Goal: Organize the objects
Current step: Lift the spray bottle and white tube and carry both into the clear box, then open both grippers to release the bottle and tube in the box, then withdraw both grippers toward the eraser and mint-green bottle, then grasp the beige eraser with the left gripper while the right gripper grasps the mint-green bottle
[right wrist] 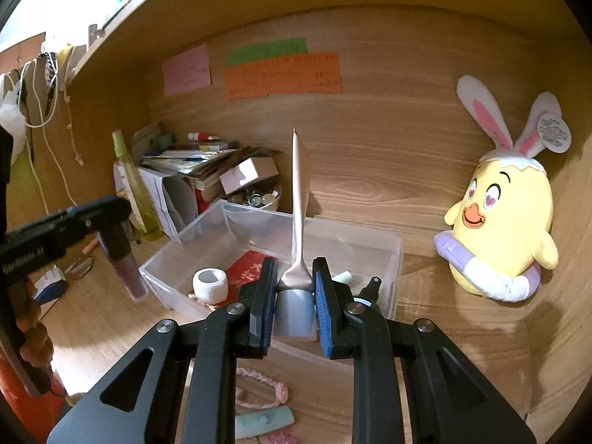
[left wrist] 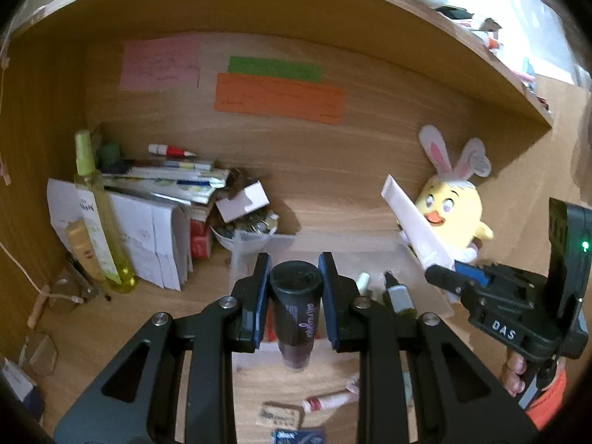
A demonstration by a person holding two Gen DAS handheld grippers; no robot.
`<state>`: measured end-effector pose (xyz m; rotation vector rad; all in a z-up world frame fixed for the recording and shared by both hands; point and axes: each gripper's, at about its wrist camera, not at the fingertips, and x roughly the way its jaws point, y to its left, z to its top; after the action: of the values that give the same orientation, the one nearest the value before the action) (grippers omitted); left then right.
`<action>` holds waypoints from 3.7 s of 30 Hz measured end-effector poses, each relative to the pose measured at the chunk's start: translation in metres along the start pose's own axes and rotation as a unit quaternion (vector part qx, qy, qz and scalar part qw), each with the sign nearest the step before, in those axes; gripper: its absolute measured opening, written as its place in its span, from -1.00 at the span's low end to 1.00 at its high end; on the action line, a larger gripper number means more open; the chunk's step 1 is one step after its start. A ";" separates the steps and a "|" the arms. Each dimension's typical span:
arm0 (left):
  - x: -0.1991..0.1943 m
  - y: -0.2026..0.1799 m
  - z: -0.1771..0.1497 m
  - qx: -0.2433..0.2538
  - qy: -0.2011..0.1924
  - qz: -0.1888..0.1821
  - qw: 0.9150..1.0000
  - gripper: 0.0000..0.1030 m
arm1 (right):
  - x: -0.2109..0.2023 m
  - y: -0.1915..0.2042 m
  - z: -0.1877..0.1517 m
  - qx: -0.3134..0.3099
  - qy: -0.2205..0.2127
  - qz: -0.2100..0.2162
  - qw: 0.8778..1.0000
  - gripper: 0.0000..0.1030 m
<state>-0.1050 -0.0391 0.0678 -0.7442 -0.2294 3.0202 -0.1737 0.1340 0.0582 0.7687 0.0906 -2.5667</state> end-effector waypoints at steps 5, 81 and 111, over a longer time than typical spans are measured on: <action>0.015 0.007 0.006 0.004 0.004 0.019 1.000 -0.51 | 0.018 0.000 -0.002 -0.002 0.016 0.001 1.000 -0.65; 0.007 0.004 -0.074 0.050 0.119 0.022 0.991 0.92 | -0.026 0.004 -0.066 -0.003 0.063 -0.034 0.997 0.60; 0.048 0.011 -0.125 0.061 0.227 0.002 0.972 0.46 | 0.023 0.038 -0.112 -0.076 0.181 0.017 0.980 0.61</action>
<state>-0.0890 -0.0306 -0.0652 -1.3811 -0.0276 2.7316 -0.1171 0.1121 -0.0456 1.1550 0.3792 -2.3269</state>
